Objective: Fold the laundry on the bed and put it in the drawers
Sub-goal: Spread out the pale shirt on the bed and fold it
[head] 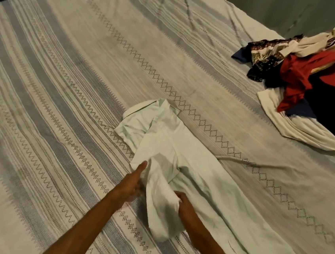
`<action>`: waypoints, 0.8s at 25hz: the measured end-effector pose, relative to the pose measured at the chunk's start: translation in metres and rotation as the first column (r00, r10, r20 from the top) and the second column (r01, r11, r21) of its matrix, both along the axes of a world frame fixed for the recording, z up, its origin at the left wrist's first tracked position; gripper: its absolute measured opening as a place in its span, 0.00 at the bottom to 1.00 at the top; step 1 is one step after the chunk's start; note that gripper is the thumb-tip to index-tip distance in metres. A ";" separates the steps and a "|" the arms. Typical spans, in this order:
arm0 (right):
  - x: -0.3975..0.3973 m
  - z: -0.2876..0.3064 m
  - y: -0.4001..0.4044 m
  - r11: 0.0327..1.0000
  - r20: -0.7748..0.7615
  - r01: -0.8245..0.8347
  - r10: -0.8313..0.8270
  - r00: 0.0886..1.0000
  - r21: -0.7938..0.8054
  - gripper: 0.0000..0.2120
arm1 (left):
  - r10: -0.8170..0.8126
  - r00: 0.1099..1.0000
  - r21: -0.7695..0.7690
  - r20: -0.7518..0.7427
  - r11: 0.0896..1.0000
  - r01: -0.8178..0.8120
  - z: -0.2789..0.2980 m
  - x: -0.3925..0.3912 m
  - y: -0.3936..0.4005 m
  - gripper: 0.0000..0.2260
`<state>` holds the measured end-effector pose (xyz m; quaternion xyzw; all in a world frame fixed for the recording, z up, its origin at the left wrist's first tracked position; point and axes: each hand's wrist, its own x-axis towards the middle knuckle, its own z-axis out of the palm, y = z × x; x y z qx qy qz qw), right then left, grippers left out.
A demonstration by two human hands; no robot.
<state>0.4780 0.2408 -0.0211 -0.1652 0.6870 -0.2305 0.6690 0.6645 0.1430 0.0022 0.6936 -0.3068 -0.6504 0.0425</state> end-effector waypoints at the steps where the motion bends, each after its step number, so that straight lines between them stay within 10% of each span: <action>1: -0.003 -0.004 0.011 0.996 0.051 -0.090 0.089 0.995 0.009 0.12 | 0.025 0.997 0.129 -0.073 0.992 -0.015 -0.007 -0.005 0.000 0.34; 6: 0.009 -0.007 0.053 0.956 0.468 0.214 -0.286 0.836 0.202 0.14 | 0.242 0.965 0.172 -0.100 0.960 -0.223 -0.027 -0.010 -0.001 0.28; 7: 0.012 -0.004 0.044 0.863 0.390 0.476 -0.503 0.772 0.170 0.16 | 0.255 0.963 0.147 -0.089 0.959 -0.240 -0.029 -0.008 -0.005 0.24; 9: 0.032 -0.056 0.050 0.796 -0.277 0.591 -0.542 0.793 0.135 0.21 | 0.147 0.987 0.137 -0.066 0.981 -0.137 -0.024 -0.004 -0.011 0.18; 14: 0.019 -0.056 0.077 0.949 -0.299 0.303 -0.264 0.917 0.091 0.14 | -0.435 0.900 0.087 -0.003 0.897 0.433 -0.014 -0.014 0.021 0.17; 16: 0.008 -0.039 0.077 0.965 -0.444 0.223 -0.261 0.857 -0.137 0.09 | -0.273 0.957 0.008 -0.094 0.961 0.275 -0.010 -0.028 0.035 0.16; 20: 0.016 -0.007 0.089 0.891 -0.668 -0.377 0.121 0.735 -0.253 0.45 | 0.040 0.963 0.037 -0.265 0.999 -0.032 0.004 -0.061 0.036 0.14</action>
